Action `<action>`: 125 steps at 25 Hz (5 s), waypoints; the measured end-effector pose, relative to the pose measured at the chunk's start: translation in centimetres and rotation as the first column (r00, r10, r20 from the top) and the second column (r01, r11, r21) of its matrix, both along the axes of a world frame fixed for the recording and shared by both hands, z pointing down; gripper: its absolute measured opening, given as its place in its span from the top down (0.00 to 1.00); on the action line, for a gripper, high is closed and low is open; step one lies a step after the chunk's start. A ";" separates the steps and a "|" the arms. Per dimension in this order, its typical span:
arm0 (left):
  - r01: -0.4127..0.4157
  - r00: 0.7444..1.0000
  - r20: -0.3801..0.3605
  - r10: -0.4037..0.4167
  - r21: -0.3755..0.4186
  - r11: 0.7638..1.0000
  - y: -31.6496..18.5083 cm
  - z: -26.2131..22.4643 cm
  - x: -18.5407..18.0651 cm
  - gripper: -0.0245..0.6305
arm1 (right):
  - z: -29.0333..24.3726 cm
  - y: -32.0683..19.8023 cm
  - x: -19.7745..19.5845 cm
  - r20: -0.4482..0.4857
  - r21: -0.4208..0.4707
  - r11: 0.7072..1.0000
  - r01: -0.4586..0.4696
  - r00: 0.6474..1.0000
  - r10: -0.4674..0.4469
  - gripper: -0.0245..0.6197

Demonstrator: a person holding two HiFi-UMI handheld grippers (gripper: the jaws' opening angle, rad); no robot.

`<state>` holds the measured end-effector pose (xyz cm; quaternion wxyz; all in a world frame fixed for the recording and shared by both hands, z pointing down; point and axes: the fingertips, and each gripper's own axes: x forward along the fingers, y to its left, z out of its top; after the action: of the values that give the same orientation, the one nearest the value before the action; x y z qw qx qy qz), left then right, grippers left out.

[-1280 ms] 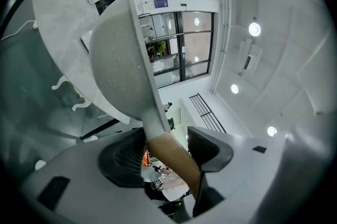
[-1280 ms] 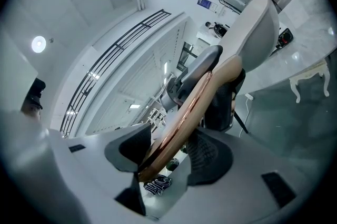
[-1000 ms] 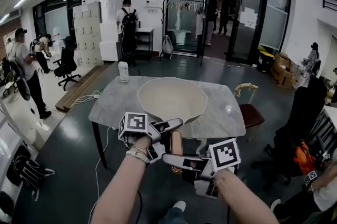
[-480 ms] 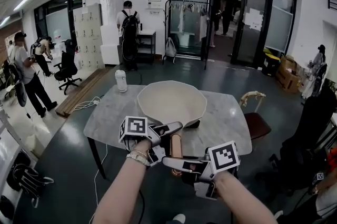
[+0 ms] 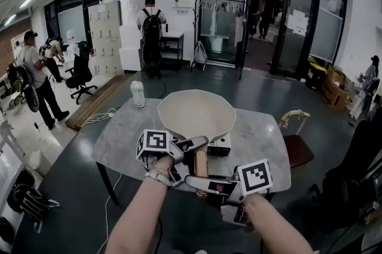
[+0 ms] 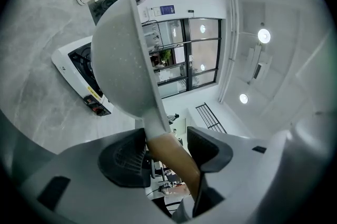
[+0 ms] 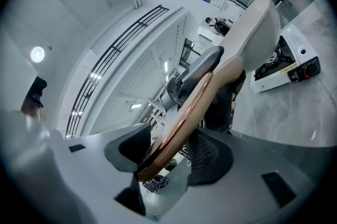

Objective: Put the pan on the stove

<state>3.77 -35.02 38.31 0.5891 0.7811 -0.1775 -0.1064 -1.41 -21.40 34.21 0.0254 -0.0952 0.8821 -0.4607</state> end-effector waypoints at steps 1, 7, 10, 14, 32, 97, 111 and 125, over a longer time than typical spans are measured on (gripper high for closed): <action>0.004 1.000 -0.002 -0.004 -0.001 1.000 -0.4 0.0 0.0 0.57 | 0.0 -0.4 0.0 0.001 0.000 1.000 0.001 1.000 -0.001 0.62; 0.009 1.000 -0.012 -0.009 -0.004 1.000 -3.1 0.2 0.2 0.57 | 0.1 -3.1 0.2 0.001 0.001 1.000 -0.006 1.000 0.006 0.62; 0.003 1.000 -0.017 -0.003 -0.006 1.000 -4.0 0.8 0.1 0.57 | 0.7 -3.9 0.0 -0.007 -0.012 1.000 -0.004 1.000 0.004 0.62; -0.012 1.000 -0.018 0.012 -0.003 1.000 -5.5 1.1 0.2 0.57 | 1.0 -5.6 0.1 -0.019 -0.003 1.000 -0.012 1.000 0.012 0.62; -0.070 0.997 0.007 0.071 -0.040 0.997 -11.7 5.3 -0.4 0.57 | 4.7 -12.1 -1.3 -0.017 -0.049 0.997 -0.055 0.998 0.054 0.62; -0.134 0.984 0.104 0.142 -0.077 0.988 -13.0 14.2 0.0 0.62 | 15.8 -13.6 -0.6 -0.146 -0.233 0.963 -0.136 0.984 0.103 0.69; -0.066 0.993 0.096 0.072 -0.063 0.996 -12.7 13.5 -2.2 0.47 | 14.6 -13.4 -0.9 -0.032 -0.222 0.967 -0.124 0.992 0.120 0.61; 0.040 0.995 0.097 -0.037 -0.032 0.999 -11.5 11.7 -6.1 0.48 | 13.5 -15.6 3.1 -0.010 -0.178 0.955 -0.239 0.970 0.241 0.51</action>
<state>-2.29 -46.55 50.04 0.5907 0.7717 -0.2227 -0.0768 1.67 -37.01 47.76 0.0775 -0.2008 0.8191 -0.5317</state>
